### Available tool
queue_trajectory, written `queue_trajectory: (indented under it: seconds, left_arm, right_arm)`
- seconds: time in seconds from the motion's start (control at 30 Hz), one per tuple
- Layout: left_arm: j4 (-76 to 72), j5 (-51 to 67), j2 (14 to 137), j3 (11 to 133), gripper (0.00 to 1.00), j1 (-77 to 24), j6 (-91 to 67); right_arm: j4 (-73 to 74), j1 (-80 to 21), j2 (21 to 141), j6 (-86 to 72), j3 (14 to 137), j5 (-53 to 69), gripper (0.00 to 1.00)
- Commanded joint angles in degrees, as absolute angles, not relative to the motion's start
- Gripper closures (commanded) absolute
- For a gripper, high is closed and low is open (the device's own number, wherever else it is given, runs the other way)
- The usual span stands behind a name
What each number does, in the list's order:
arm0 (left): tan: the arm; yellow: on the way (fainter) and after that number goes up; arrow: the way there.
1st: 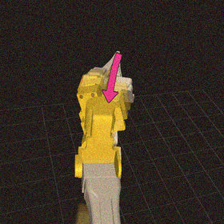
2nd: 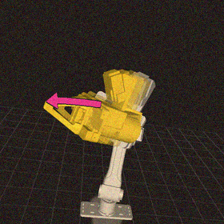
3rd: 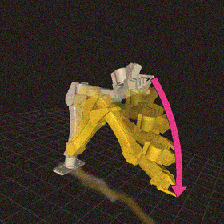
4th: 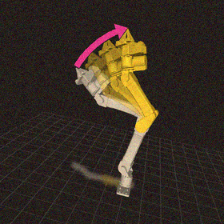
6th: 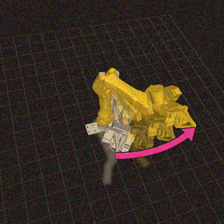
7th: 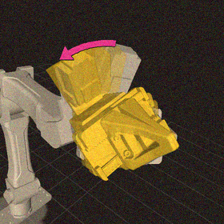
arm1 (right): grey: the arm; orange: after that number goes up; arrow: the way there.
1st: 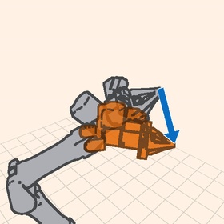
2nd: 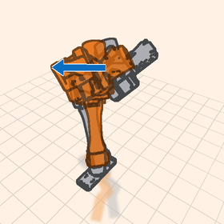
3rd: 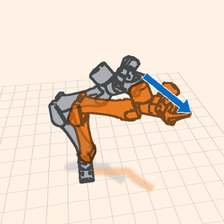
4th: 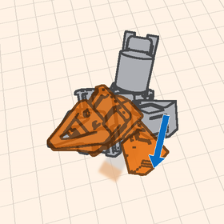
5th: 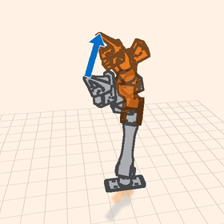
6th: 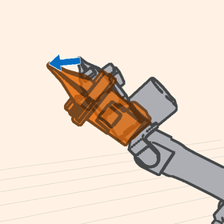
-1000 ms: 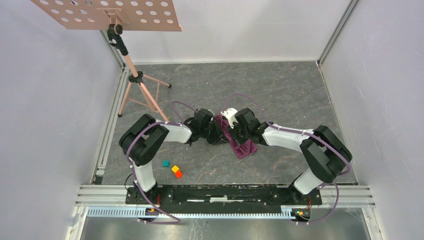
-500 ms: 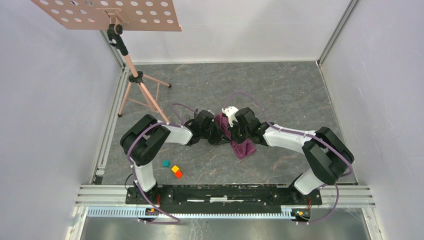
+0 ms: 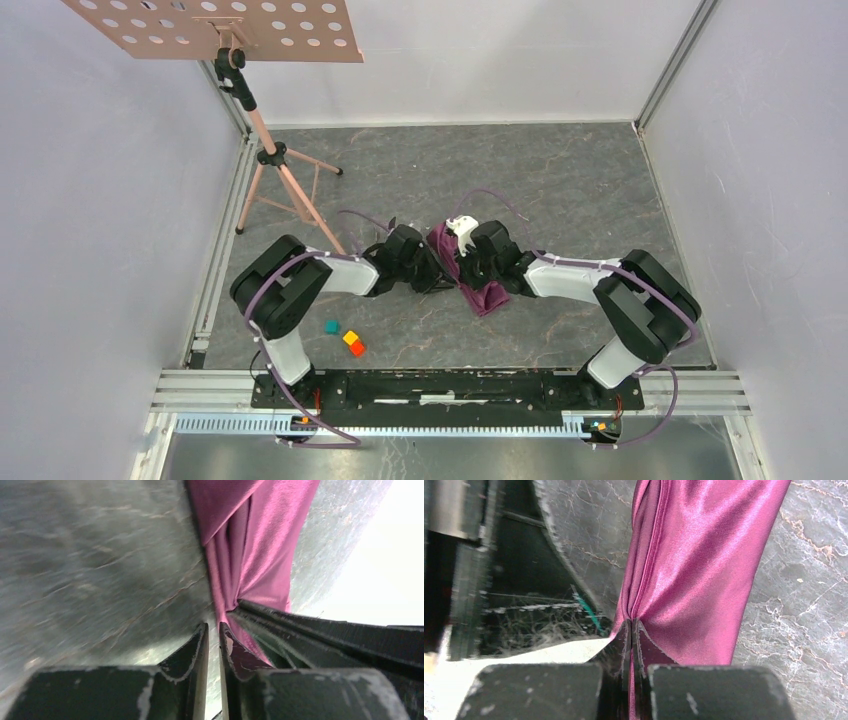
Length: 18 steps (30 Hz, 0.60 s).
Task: Fold the napkin into a case and place the utensils inside
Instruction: Smooth out the smaller rectangle-folded napkin at the center of the board.
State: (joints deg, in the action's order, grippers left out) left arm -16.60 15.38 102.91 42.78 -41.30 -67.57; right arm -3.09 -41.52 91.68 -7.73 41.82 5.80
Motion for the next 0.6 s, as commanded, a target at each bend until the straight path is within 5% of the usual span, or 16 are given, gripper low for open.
queue_trajectory:
  seconds: [0.0, 0.13, 0.37, 0.57]
  left_arm:
    - [-11.7, 12.0, 97.6, 38.4, 0.77, -37.8, -62.0]
    - [-11.4, 15.5, 93.7, 38.5, 0.75, -33.2, -59.0]
    - [-8.7, 20.8, 98.6, 51.0, 0.95, -32.3, -55.9]
    - [-8.6, 21.3, 106.0, 57.9, 0.98, -32.5, -56.0]
  right_arm:
    - [-5.5, -41.3, 93.6, -8.6, 39.4, 6.1, 1.0]
    - [-5.6, -41.0, 93.6, -8.5, 39.1, 6.4, 1.0]
    - [-5.5, -40.6, 93.2, -8.5, 39.1, 7.2, 1.0]
    - [-5.9, -40.6, 93.0, -9.0, 39.4, 8.5, 0.97]
